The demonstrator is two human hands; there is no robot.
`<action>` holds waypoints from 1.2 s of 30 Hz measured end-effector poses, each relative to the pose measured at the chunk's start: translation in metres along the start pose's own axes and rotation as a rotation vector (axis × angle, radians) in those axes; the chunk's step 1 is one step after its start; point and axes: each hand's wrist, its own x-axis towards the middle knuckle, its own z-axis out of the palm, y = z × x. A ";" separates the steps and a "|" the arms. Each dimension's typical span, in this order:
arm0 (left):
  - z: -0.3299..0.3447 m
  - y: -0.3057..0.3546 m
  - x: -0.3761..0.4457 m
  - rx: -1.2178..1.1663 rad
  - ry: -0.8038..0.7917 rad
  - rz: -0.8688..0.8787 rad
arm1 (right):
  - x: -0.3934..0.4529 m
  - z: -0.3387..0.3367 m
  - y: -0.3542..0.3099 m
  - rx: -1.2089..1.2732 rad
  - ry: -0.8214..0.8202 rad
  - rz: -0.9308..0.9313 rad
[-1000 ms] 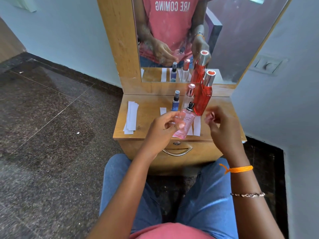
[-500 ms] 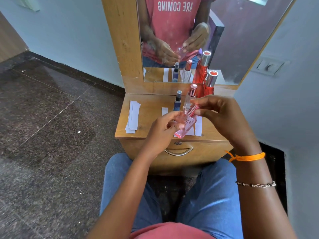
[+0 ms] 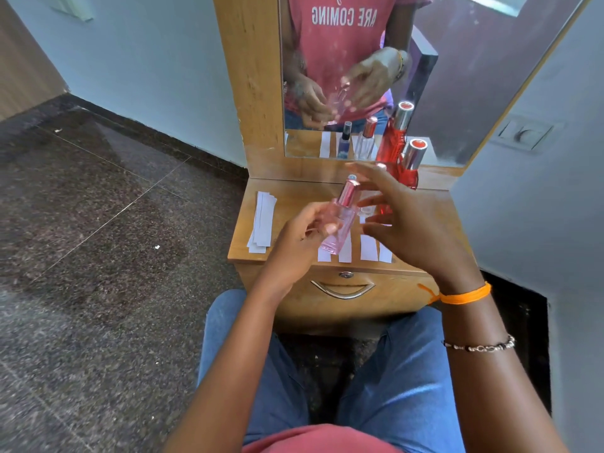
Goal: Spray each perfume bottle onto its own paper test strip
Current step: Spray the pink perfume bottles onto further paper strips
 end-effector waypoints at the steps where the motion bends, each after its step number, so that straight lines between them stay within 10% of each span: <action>1: -0.003 0.001 0.000 -0.045 -0.015 -0.008 | 0.002 0.000 0.001 -0.019 -0.050 -0.035; 16: -0.026 -0.002 0.007 -0.454 -0.241 -0.053 | 0.050 -0.022 -0.012 0.117 -0.363 -0.165; 23: -0.017 -0.003 0.010 0.196 0.398 0.055 | 0.065 -0.008 -0.020 -0.319 0.017 -0.264; 28: -0.010 -0.013 0.006 0.746 0.352 0.033 | 0.081 0.012 -0.022 -0.701 0.006 -0.324; 36: 0.002 -0.015 -0.003 0.919 0.274 -0.039 | 0.091 0.032 -0.015 -0.865 0.044 -0.282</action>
